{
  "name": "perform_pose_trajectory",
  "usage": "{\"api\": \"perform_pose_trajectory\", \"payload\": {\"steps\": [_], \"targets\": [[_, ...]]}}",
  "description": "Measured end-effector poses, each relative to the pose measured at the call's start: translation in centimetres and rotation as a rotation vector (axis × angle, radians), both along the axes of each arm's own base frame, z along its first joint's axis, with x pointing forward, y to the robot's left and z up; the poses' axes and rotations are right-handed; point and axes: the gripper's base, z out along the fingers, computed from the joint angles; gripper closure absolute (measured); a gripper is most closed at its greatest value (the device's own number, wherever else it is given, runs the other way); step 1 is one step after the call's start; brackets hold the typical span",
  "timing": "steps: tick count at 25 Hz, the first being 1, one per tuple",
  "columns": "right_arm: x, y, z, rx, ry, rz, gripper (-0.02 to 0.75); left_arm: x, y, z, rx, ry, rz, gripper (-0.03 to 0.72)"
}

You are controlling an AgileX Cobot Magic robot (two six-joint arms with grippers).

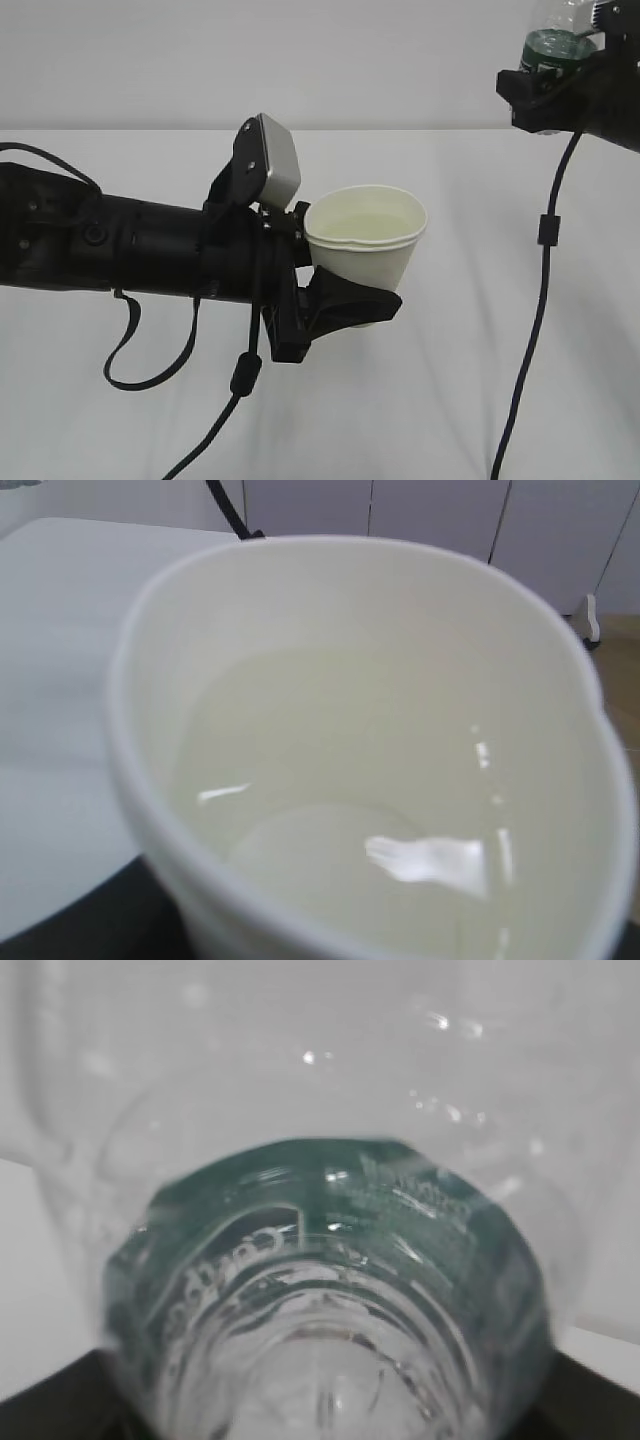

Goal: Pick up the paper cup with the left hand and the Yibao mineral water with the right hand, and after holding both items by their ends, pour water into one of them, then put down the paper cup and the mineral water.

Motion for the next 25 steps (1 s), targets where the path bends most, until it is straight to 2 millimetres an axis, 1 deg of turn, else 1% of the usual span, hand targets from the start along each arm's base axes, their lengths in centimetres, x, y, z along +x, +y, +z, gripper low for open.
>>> {"api": "perform_pose_trajectory", "payload": {"steps": [8, 11, 14, 15, 25], "targets": [[0.2, -0.5, 0.1, 0.022, -0.011, -0.055, 0.262, 0.0, 0.0, 0.0, 0.003, 0.000, 0.003, 0.259], [0.5, -0.6, -0.9, 0.045, 0.013, -0.081, 0.262, 0.0, 0.0, 0.0, 0.003, 0.000, 0.003, 0.259], [0.6, -0.7, -1.2, 0.040, 0.020, -0.083, 0.262, 0.0, 0.0, 0.0, 0.003, 0.000, 0.003, 0.259], [0.8, -0.7, -1.8, 0.027, 0.033, -0.083, 0.262, 0.0, 0.0, 0.0, 0.003, 0.000, 0.003, 0.259], [1.5, -0.8, -4.3, 0.041, 0.055, -0.096, 0.262, 0.0, 0.0, 0.0, 0.003, 0.000, 0.003, 0.259]]}}
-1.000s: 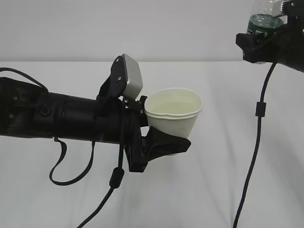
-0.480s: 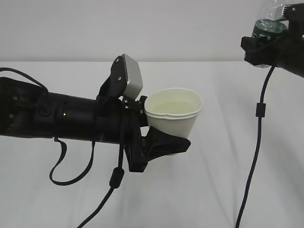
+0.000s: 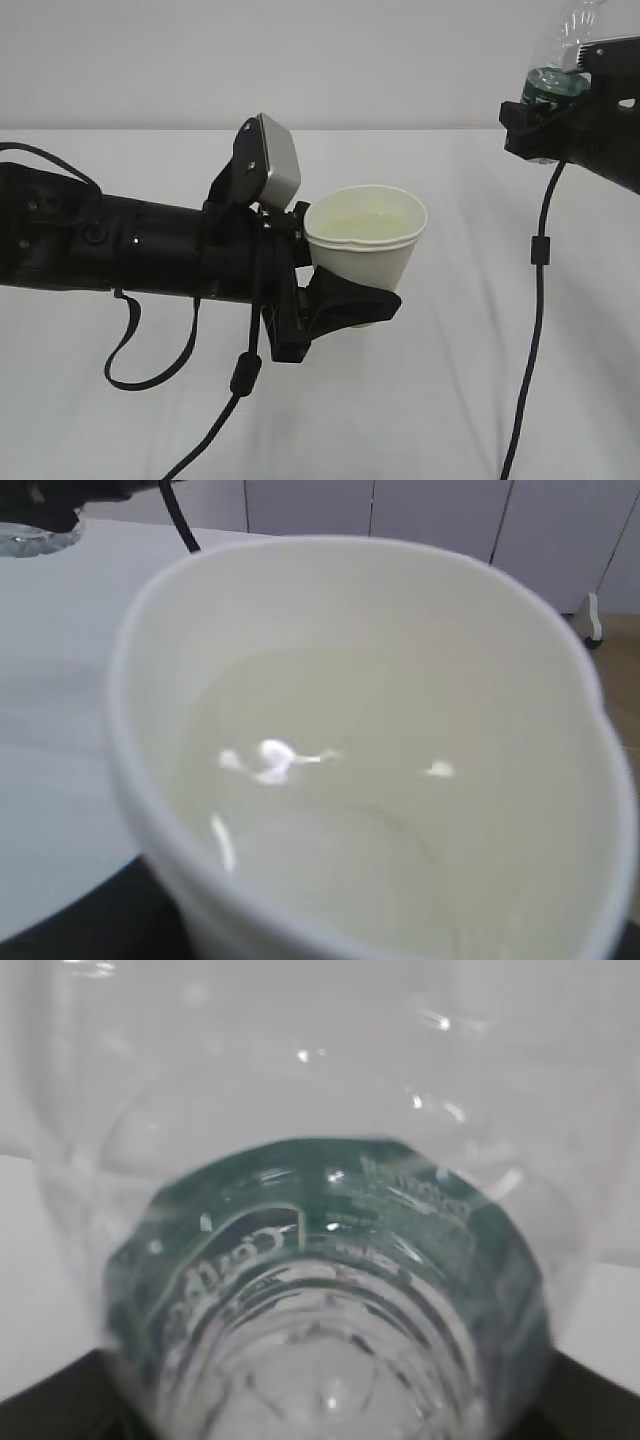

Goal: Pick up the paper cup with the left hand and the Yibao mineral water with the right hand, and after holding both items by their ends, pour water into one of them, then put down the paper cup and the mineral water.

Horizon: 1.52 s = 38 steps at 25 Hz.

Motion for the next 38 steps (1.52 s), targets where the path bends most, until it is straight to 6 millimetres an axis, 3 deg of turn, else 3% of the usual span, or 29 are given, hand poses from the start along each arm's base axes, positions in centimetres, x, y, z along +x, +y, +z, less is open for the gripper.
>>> {"api": "perform_pose_trajectory", "payload": {"steps": [16, 38], "targets": [[0.9, 0.1, -4.6, 0.017, 0.030, 0.008, 0.263, 0.0, 0.0, 0.0, 0.000, 0.000, 0.000, 0.259], [1.2, 0.4, -9.1, 0.045, -0.027, 0.042, 0.264, 0.0, 0.0, 0.0, 0.000, -0.002, -0.001, 0.259]]}}
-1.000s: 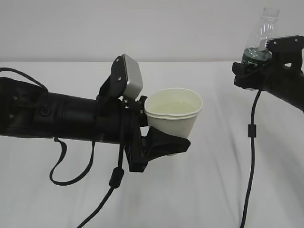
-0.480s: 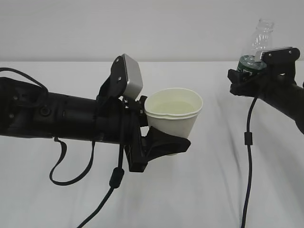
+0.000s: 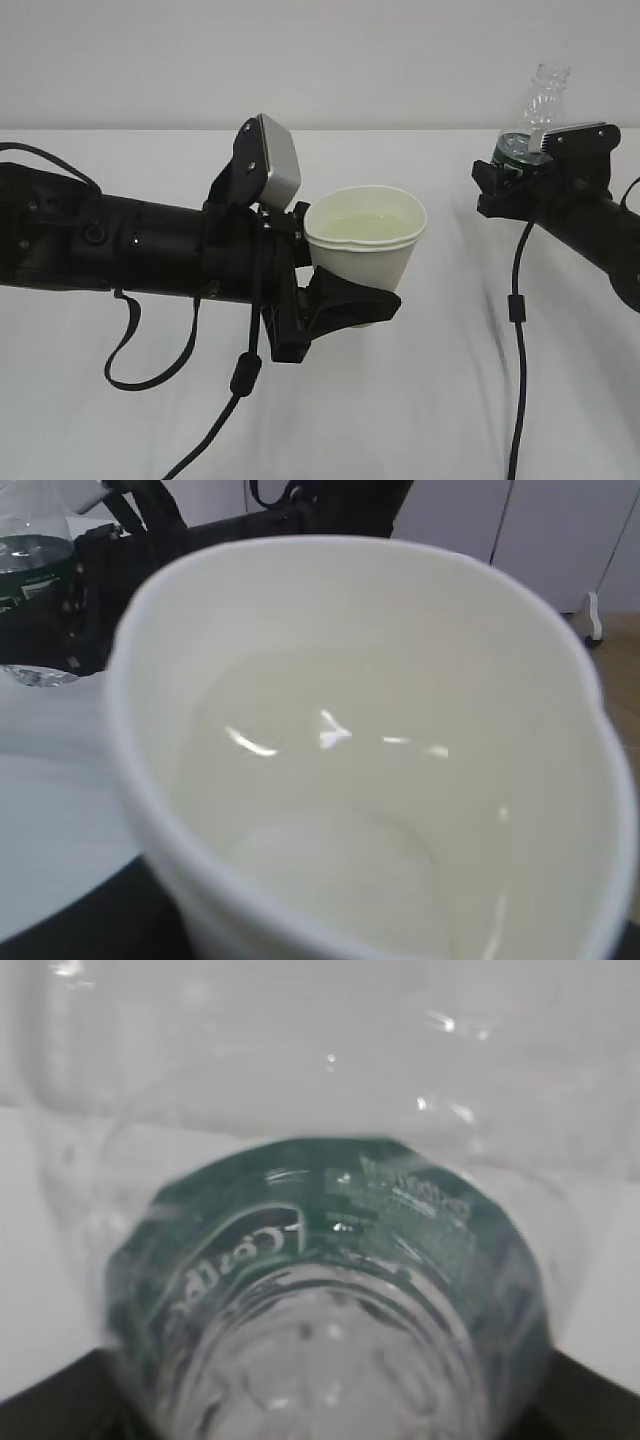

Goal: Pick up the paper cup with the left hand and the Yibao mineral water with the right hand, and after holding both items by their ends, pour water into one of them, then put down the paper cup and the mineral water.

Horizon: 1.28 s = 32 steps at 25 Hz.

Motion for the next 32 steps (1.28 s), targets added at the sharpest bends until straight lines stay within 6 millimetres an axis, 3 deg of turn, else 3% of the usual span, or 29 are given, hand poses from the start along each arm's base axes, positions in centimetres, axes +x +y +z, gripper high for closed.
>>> {"api": "perform_pose_trajectory", "payload": {"steps": [32], "targets": [[-0.4, 0.0, -4.8, -0.023, 0.023, 0.007, 0.264, 0.0, 0.0, 0.0, 0.000, -0.001, 0.000, 0.259]]}}
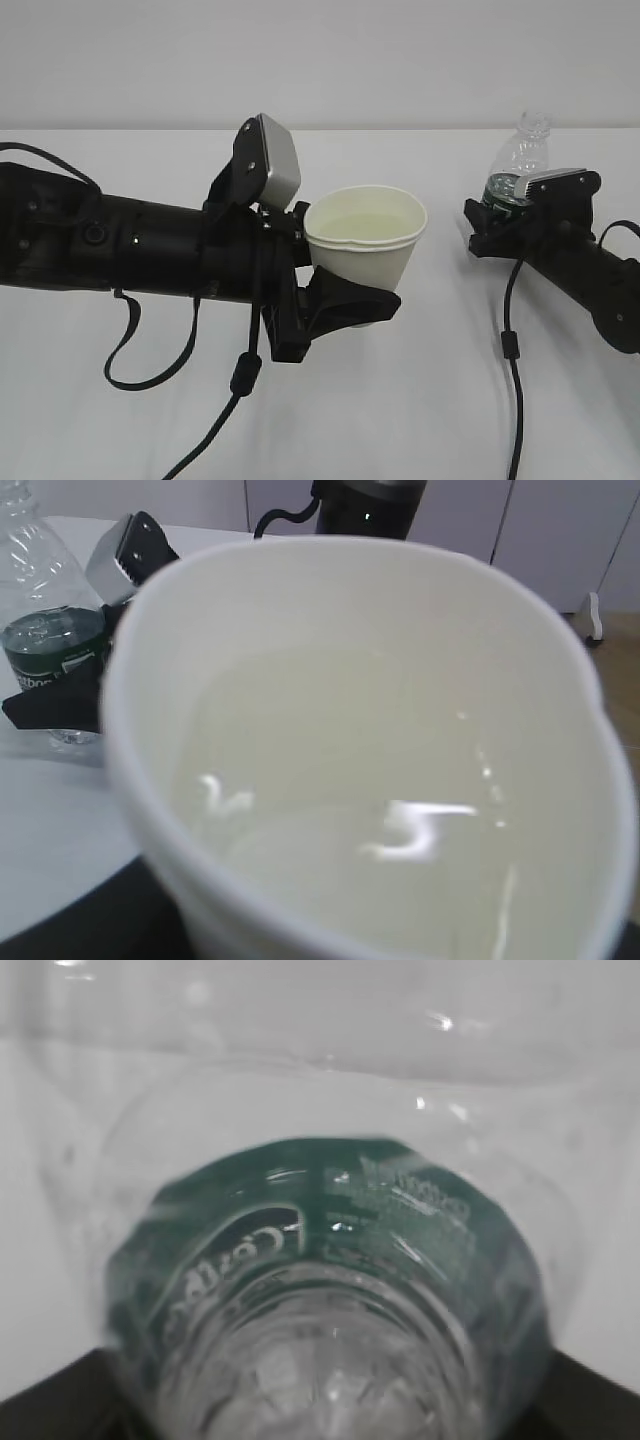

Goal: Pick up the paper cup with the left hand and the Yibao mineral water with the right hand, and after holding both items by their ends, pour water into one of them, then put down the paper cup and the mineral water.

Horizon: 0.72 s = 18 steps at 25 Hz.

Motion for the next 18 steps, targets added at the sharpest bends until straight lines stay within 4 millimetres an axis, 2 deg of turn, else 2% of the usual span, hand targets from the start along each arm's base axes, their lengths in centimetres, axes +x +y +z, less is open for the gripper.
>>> {"api": "perform_pose_trajectory", "payload": {"steps": [6, 18], "targets": [[-0.2, 0.0, -1.1, -0.006, 0.002, -0.003, 0.265, 0.0, 0.0, 0.0, 0.000, 0.000, 0.000, 0.259], [-0.2, 0.0, -1.4, -0.035, -0.026, 0.005, 0.265, 0.0, 0.0, 0.0, 0.000, 0.000, 0.000, 0.259]]}}
